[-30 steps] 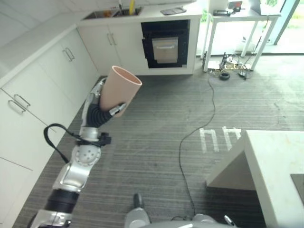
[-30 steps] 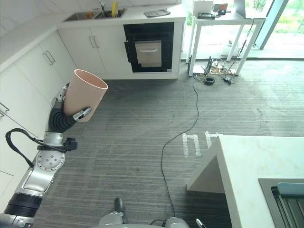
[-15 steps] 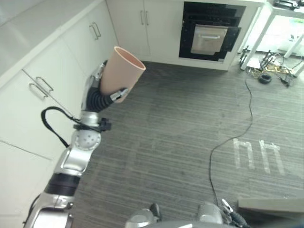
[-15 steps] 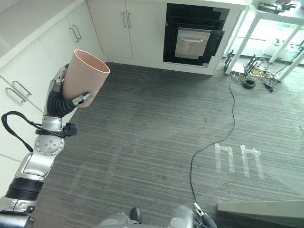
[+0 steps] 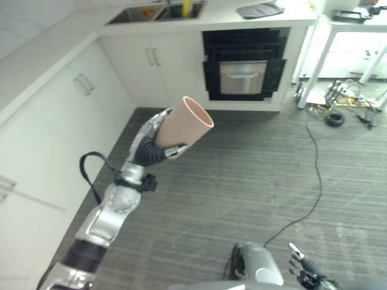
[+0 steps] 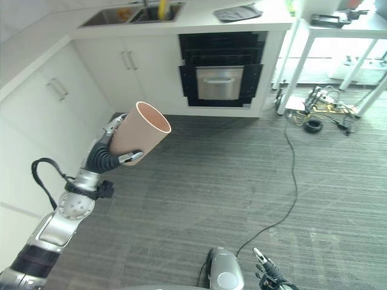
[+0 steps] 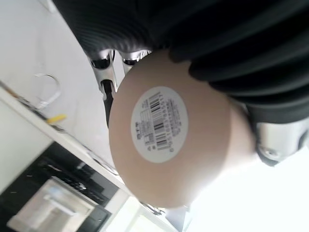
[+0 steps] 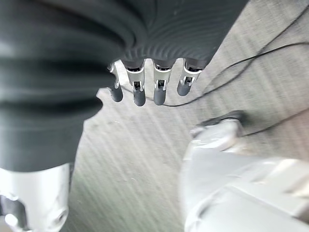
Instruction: Place the dishes in the dishwasher.
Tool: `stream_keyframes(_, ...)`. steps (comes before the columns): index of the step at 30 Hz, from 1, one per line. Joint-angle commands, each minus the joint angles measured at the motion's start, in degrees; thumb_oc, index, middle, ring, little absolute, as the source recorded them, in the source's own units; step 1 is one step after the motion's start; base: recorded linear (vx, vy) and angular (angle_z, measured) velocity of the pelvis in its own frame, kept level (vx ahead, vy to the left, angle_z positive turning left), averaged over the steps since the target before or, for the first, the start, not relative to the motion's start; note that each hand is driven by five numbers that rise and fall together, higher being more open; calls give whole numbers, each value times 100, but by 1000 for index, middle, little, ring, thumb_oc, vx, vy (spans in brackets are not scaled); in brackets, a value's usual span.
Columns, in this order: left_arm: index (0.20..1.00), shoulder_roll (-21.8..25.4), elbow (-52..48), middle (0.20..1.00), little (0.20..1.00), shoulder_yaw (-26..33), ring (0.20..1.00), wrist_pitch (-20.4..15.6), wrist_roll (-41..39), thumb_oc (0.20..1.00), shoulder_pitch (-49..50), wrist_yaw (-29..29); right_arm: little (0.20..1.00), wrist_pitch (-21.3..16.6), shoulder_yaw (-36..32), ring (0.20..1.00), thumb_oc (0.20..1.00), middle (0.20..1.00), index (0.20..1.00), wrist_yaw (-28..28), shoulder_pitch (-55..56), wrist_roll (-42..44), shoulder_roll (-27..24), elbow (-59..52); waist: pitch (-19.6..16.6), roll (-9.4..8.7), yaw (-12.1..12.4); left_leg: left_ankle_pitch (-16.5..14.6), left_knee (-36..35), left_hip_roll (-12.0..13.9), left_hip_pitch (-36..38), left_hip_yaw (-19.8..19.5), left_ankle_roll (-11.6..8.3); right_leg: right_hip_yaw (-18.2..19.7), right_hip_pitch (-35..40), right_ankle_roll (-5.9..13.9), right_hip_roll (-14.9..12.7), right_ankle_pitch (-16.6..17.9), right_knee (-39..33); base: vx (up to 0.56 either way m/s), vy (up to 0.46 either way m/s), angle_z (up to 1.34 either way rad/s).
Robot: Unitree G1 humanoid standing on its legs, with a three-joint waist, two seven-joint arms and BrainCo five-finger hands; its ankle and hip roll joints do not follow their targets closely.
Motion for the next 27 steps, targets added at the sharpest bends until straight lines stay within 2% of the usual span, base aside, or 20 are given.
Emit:
stream_keyframes(1, 200, 235, 265, 200, 200, 462, 200, -232, -376, 200, -648, -157, 1000, -151, 245, 1000, 1000, 1000, 1000, 199, 269, 149, -52, 44, -202, -125, -20, -1410, -912, -594, -378, 755, 578, -223, 1184, 959, -76, 627, -1783, 543, -128, -21)
stream_keyframes(2, 200, 221, 333, 200, 200, 448, 200, -261, -312, 200, -653, -78, 1000, -171, 266, 1000, 1000, 1000, 1000, 281, 203, 14, -73, 134, -50, -140, 64, -1342, -1960, -821, -594, 789, 690, -37, 1563, 994, 17, 565, -1951, 510, -45, -19)
stream_keyframes(3, 200, 217, 336, 200, 200, 450, 200, -264, -304, 200, -649, -66, 1000, -171, 271, 1000, 1000, 1000, 1000, 282, 196, 9, -76, 134, -35, -155, 69, -1327, -2104, -838, -550, 832, 698, -27, 1592, 1006, 3, 561, -1971, 563, 84, -56)
stream_keyframes(4, 200, 205, 331, 200, 200, 436, 200, -267, -276, 200, -603, 21, 1000, -131, 293, 1000, 1000, 1000, 1000, 249, 172, 41, -93, 129, 5, -148, 87, -1145, -3057, -912, -550, 864, 669, 12, 1674, 1060, 16, 548, -2042, 336, 119, -95)
stream_keyframes(5, 200, 191, 295, 200, 200, 436, 200, -241, -264, 200, -564, 63, 1000, -74, 319, 1000, 1000, 1000, 1000, 173, 156, 81, -86, 96, 36, -114, 142, -770, -3768, -1017, -648, 756, 684, 70, 1664, 1068, 36, 631, -2057, 675, 222, -149)
stream_keyframes(6, 200, 127, 258, 200, 200, 469, 200, -317, -162, 200, -394, 160, 1000, 5, 437, 1000, 1000, 1000, 1000, 37, 139, 207, -85, 53, 92, -26, 296, -76, -4916, -945, -931, 243, 482, 300, 1801, 1110, 87, 591, -2056, 571, 200, -167)
stream_keyframes(7, 200, 102, 256, 200, 200, 483, 200, -350, -136, 200, -358, 172, 1000, 8, 459, 1000, 1000, 1000, 1000, 5, 130, 219, -81, 55, 101, -13, 329, -1, -5073, -902, -1011, 187, 460, 331, 1824, 1114, 83, 573, -2035, 743, 274, -176)
stream_keyframes(8, 200, 43, 275, 200, 200, 516, 200, -396, -54, 200, -296, 233, 1000, -24, 502, 1000, 1000, 1000, 1000, -16, 141, 169, -87, 78, 133, -35, 370, -50, -5224, -865, -1259, 256, 480, 319, 1884, 1134, -8, 458, -1876, 553, 263, -137)
stream_keyframes(10, 200, -44, 341, 200, 200, 619, 200, -478, 50, 200, -243, 253, 1000, 4, 522, 1000, 1000, 1000, 1000, -123, 103, 78, -56, 30, 110, -10, 391, -300, -5111, -876, -1154, 349, 548, 296, 1894, 1179, -73, 118, -1474, 577, 301, -79)
stream_keyframes(12, 200, -2, 339, 200, 200, 633, 200, -323, 79, 200, -272, 94, 1000, 137, 452, 1000, 1000, 1000, 1000, -307, 104, 194, -13, 40, 59, -40, 467, -638, -4682, -1059, -1166, 324, 689, 305, 2072, 1238, -115, -314, -997, 558, 264, -80)
stream_keyframes(13, 200, -6, 353, 200, 200, 612, 200, -321, 66, 200, -315, 62, 1000, 148, 442, 1000, 1000, 1000, 1000, -320, 127, 225, 5, 44, 20, -64, 465, -761, -4648, -1117, -1112, 342, 686, 285, 2112, 1266, -141, -395, -921, 411, 240, -106)
stream_keyframes(15, 200, 12, 376, 200, 200, 543, 200, -309, -4, 200, -463, -38, 1000, 135, 379, 1000, 1000, 1000, 1000, -366, 243, 19, 139, -42, -37, -129, 467, -1033, -4608, -1371, -912, 511, 884, 149, 2052, 1431, -286, -361, -267, 420, 300, 2)
stream_keyframes(16, 200, 38, 359, 200, 200, 492, 200, -330, 15, 200, -543, -105, 1000, 84, 360, 1000, 1000, 1000, 1000, -522, 354, -107, 290, -220, -73, -234, 482, -1269, -4575, -1694, -858, 591, 1090, 125, 2002, 1677, -333, 4, 292, 391, 282, 118)
stream_keyframes(18, 200, 101, 348, 200, 200, 410, 200, -294, 30, 200, -642, -182, 1000, 95, 351, 1000, 1000, 1000, 1000, -629, 417, -33, 430, -305, -127, -342, 525, -1452, -4569, -1994, -844, 613, 1287, 177, 1862, 2020, -317, 637, 819, 211, 176, 112)
stream_keyframes(19, 200, 101, 348, 200, 200, 410, 200, -294, 30, 200, -642, -182, 1000, 95, 351, 1000, 1000, 1000, 1000, -629, 417, -33, 430, -305, -127, -342, 525, -1452, -4569, -1994, -844, 613, 1287, 177, 1862, 2020, -317, 637, 819, 135, 187, 54)
stream_keyframes(20, 200, 193, 356, 200, 200, 372, 200, -274, -80, 200, -709, -214, 1000, 73, 374, 1000, 1000, 1000, 1000, -605, 442, -29, 524, -290, -149, -235, 541, -1406, -4829, -2087, -612, 647, 1466, 113, 1224, 2130, -418, 1179, 1441, 106, 172, 18)
stream_keyframes(21, 200, 207, 359, 200, 200, 366, 200, -283, -91, 200, -708, -179, 1000, 26, 400, 1000, 1000, 1000, 1000, -576, 447, -99, 532, -290, -120, -173, 510, -1402, -4946, -2088, -458, 622, 1483, 47, 952, 2086, -487, 1114, 1512, 125, 193, -5)
stream_keyframes(23, 200, 215, 413, 200, 200, 290, 200, -300, 44, 200, -755, 35, 1000, 9, 486, 1000, 1000, 1000, 1000, -529, 457, -90, 437, -388, 12, -29, 349, -1353, -5387, -2018, 82, 423, 1418, -51, 428, 1935, -565, 903, 908, 56, 28, -5)
stream_keyframes(24, 200, 211, 429, 200, 200, 256, 200, -286, 97, 200, -794, 81, 1000, 28, 485, 1000, 1000, 1000, 1000, -522, 462, -19, 402, -399, 55, -5, 298, -1346, -5503, -2000, 227, 334, 1394, -36, 356, 1917, -623, 951, 579, 47, -75, 6)
stream_keyframes(27, 200, 224, 513, 200, 200, 120, 200, -273, 250, 200, -932, 236, 1000, 34, 373, 1000, 1000, 1000, 1000, -384, 433, 71, 356, -270, 162, -6, 142, -1460, -5885, -1947, 643, 181, 1390, 192, 56, 2047, -905, 1682, -698, 63, -135, 47)
